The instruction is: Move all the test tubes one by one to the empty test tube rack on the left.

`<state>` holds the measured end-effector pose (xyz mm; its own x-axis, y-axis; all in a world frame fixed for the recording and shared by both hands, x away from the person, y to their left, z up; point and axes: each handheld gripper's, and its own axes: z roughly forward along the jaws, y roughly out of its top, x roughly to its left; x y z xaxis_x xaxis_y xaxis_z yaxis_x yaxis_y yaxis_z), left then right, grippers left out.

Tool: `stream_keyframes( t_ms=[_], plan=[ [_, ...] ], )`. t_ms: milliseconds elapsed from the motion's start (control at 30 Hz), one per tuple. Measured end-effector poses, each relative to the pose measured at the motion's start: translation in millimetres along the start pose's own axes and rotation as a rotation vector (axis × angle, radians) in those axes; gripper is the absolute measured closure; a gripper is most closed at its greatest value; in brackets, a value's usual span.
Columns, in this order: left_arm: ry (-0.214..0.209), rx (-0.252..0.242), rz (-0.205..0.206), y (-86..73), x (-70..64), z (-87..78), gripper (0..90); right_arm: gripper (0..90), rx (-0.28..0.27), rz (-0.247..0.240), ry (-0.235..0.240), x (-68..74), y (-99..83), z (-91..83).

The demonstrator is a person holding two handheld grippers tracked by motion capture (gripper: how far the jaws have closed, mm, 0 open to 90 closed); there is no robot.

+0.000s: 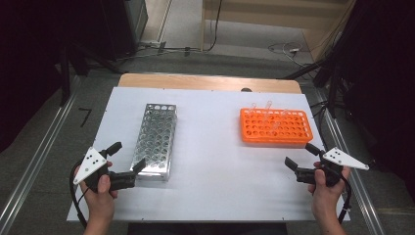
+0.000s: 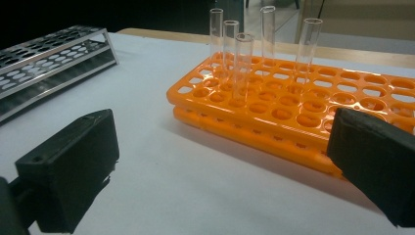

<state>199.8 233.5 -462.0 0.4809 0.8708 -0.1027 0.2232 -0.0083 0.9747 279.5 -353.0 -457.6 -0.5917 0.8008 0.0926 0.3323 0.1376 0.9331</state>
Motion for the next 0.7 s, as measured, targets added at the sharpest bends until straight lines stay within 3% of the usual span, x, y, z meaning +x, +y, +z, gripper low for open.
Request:
stream_keyframes(
  t_ms=[267, 700],
  plan=[
    [-0.007, 0.003, -0.001, 1.1, -2.8, 3.4, 1.5, 0.0, -0.004, 0.01, -0.007, -2.3, 4.3, -1.8],
    [0.004, 0.006, 0.007, 5.1, -6.9, 4.7, 1.5, 1.0, 0.021, 0.034, -0.028, -13.1, 32.3, 9.3]
  ],
)
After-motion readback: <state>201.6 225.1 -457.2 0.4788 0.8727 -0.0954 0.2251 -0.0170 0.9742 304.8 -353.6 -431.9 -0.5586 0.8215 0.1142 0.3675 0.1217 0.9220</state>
